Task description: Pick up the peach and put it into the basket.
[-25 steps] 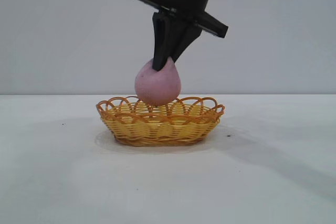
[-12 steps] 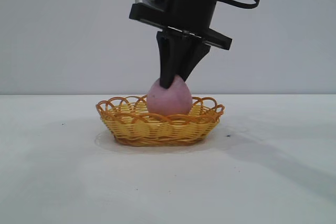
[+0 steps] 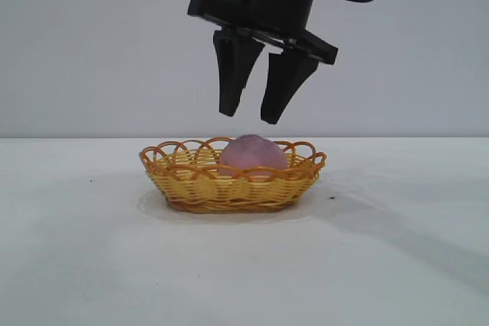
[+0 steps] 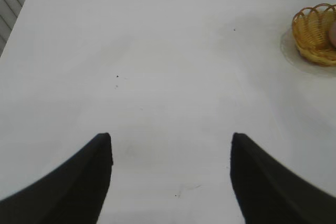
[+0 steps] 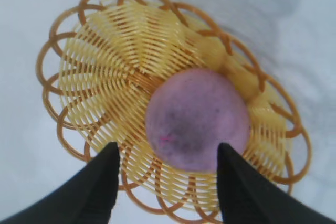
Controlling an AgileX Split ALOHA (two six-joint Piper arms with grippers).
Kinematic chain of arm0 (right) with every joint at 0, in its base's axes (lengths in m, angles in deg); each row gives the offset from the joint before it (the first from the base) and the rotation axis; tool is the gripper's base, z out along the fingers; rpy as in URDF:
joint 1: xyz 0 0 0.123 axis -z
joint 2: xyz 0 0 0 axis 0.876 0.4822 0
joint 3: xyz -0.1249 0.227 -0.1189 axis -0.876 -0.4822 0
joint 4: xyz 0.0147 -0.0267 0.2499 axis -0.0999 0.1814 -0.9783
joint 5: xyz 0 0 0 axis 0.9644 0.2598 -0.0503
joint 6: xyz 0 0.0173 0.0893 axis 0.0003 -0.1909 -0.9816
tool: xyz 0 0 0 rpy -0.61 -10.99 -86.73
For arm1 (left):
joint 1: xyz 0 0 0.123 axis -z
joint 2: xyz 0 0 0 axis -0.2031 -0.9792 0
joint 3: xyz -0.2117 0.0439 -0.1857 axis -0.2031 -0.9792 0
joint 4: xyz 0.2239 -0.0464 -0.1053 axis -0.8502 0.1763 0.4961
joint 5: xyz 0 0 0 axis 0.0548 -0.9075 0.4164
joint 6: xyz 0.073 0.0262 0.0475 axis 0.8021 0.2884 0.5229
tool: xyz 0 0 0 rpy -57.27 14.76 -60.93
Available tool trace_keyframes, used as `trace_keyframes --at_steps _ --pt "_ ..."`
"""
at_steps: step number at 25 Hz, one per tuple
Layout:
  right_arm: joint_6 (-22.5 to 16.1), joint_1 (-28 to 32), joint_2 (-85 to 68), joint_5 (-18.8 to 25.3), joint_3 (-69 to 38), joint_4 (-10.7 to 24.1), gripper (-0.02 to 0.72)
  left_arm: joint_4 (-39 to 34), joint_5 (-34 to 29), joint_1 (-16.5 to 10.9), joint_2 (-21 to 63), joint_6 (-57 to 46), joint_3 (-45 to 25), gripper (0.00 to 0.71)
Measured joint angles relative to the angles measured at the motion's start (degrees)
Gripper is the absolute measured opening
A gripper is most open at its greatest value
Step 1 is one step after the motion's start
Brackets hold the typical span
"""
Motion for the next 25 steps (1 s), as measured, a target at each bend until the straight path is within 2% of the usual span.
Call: trace_keyframes --at_steps 2,3,7,18,25 --pt "-0.23 0.0 -0.47 1.11 1.61 2.89 0.356 0.0 0.0 0.0 0.0 0.0 0.0 0.465" --pt "-0.59 0.12 -0.66 1.42 2.42 4.44 0.399 0.0 0.0 0.0 0.0 0.0 0.0 0.465" --pt "-3.31 2.46 -1.03 2.04 5.22 8.43 0.384 -0.1 0.0 0.0 0.0 0.0 0.0 0.465" --pt "-7.49 18.92 -3.35 2.25 5.52 10.15 0.384 -0.1 0.0 0.0 0.0 0.0 0.0 0.465" --pt "-8.13 27.07 -4.73 2.38 5.52 10.4 0.384 -0.1 0.0 0.0 0.0 0.0 0.0 0.465"
